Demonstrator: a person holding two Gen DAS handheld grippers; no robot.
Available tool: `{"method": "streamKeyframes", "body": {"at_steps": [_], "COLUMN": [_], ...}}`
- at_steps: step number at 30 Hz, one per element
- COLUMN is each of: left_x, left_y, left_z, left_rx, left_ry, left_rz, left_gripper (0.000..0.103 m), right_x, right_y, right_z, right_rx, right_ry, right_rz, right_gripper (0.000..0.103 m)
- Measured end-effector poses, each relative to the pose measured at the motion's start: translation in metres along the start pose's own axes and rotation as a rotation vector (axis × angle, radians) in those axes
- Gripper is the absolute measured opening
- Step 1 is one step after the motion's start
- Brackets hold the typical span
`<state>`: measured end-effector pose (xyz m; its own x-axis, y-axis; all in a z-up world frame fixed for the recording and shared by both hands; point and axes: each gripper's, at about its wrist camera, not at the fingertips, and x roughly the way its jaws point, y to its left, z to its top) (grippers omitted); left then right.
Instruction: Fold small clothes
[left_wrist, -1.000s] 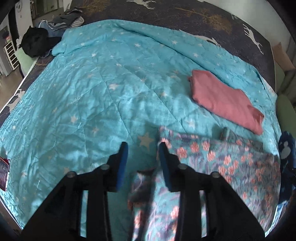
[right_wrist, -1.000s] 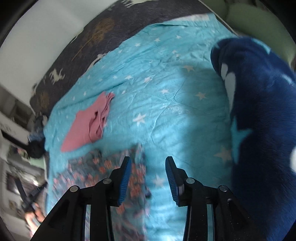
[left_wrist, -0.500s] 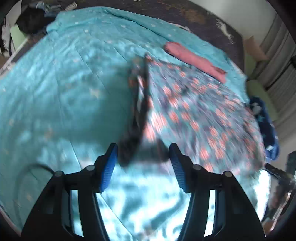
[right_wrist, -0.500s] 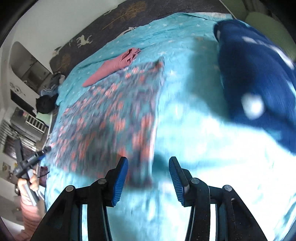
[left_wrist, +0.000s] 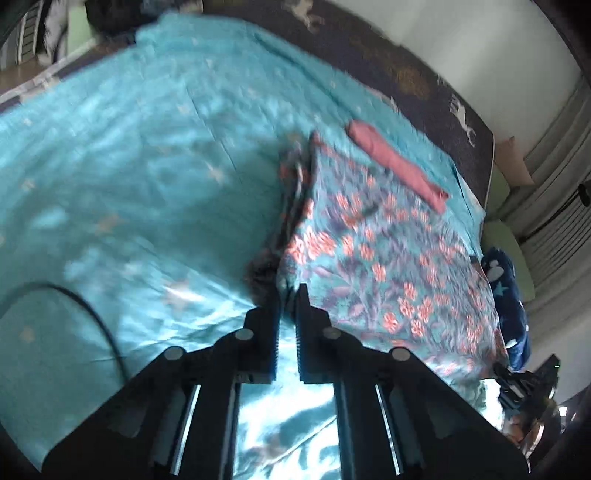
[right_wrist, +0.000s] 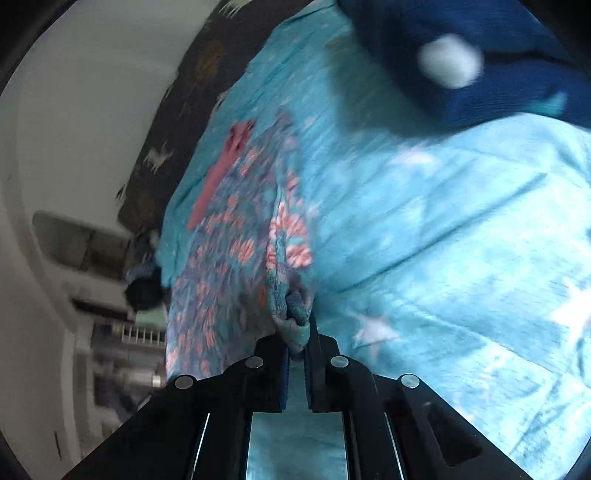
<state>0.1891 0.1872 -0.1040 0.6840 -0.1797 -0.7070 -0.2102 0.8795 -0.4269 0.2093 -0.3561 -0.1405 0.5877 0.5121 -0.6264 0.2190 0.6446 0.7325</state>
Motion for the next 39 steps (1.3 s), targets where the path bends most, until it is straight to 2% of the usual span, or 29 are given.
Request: {"method": "streamKeyframes", "body": {"at_steps": [2, 3, 4, 5, 6, 7, 8, 9, 10, 12, 13, 15, 19, 22, 27, 33, 34, 35, 36, 39], "left_x": [-0.009, -0.009, -0.007, -0.004, -0.001, 0.0, -0.001, -0.003, -0.006, -0.008, -0.006, 0.001, 0.018, 0.022, 0.027, 0.036, 0.035, 0.035, 0.036, 0.024], "left_y": [-0.002, -0.004, -0.005, -0.003, 0.002, 0.009, 0.013, 0.016, 0.017, 0.015, 0.012, 0.007, -0.002, -0.003, 0.002, 0.002, 0.002, 0.002, 0.003, 0.003], "left_z": [-0.005, -0.008, -0.011, -0.012, -0.012, -0.014, -0.016, -0.018, -0.022, -0.027, -0.029, -0.028, -0.026, -0.021, -0.013, -0.009, -0.008, -0.007, -0.007, -0.008], "left_rx": [0.037, 0.059, 0.089, 0.095, 0.071, 0.018, -0.005, -0.02, -0.022, -0.023, -0.022, -0.02, -0.033, -0.044, -0.129, -0.154, -0.15, -0.141, -0.133, -0.131], "left_ry": [-0.034, -0.054, -0.078, -0.074, -0.046, -0.014, -0.009, -0.01, -0.016, -0.015, -0.006, 0.026, 0.065, 0.064, 0.098, 0.063, 0.05, 0.045, 0.059, 0.02], "left_rz": [0.036, 0.088, 0.156, 0.173, 0.146, 0.084, 0.059, 0.042, 0.044, 0.026, 0.003, -0.021, -0.018, -0.019, -0.103, -0.071, -0.059, -0.047, -0.054, -0.067], "left_gripper": [0.008, 0.004, 0.004, 0.004, 0.004, 0.006, 0.009, 0.019, 0.034, 0.052, 0.055, 0.055, 0.055, 0.055, 0.055, 0.053, 0.03, 0.017, 0.013, 0.01], "right_x": [-0.01, -0.011, -0.009, -0.007, -0.008, -0.01, -0.014, -0.019, -0.024, -0.032, -0.034, -0.032, -0.01, 0.002, 0.013, 0.027, 0.027, 0.026, 0.026, 0.019], "right_y": [0.006, 0.01, 0.015, 0.019, 0.021, 0.021, 0.02, 0.018, 0.015, 0.008, 0.005, 0.001, 0.0, 0.006, 0.007, 0.008, 0.009, 0.01, 0.009, 0.004], "right_z": [-0.005, -0.008, -0.011, -0.013, -0.015, -0.016, -0.015, -0.016, -0.017, -0.021, -0.021, -0.021, -0.017, -0.017, -0.009, 0.004, 0.003, 0.003, 0.005, 0.004], "right_rx": [-0.057, -0.088, -0.125, -0.153, -0.163, -0.156, -0.145, -0.136, -0.127, -0.119, -0.117, -0.11, -0.067, -0.064, -0.029, 0.033, 0.025, 0.009, -0.005, 0.035], "right_ry": [-0.029, -0.028, -0.017, -0.015, -0.022, -0.03, -0.034, -0.039, -0.047, -0.057, -0.054, -0.035, 0.036, 0.048, 0.051, 0.058, 0.049, 0.034, 0.028, 0.009], "right_rz": [-0.073, -0.105, -0.137, -0.159, -0.169, -0.169, -0.159, -0.148, -0.134, -0.11, -0.1, -0.081, -0.009, 0.009, 0.051, 0.054, 0.044, 0.02, 0.007, 0.051], "right_gripper": [0.005, 0.005, 0.006, 0.007, 0.011, 0.014, 0.016, 0.024, 0.034, 0.046, 0.049, 0.049, 0.05, 0.052, 0.058, 0.056, 0.04, 0.023, 0.011, 0.008]}}
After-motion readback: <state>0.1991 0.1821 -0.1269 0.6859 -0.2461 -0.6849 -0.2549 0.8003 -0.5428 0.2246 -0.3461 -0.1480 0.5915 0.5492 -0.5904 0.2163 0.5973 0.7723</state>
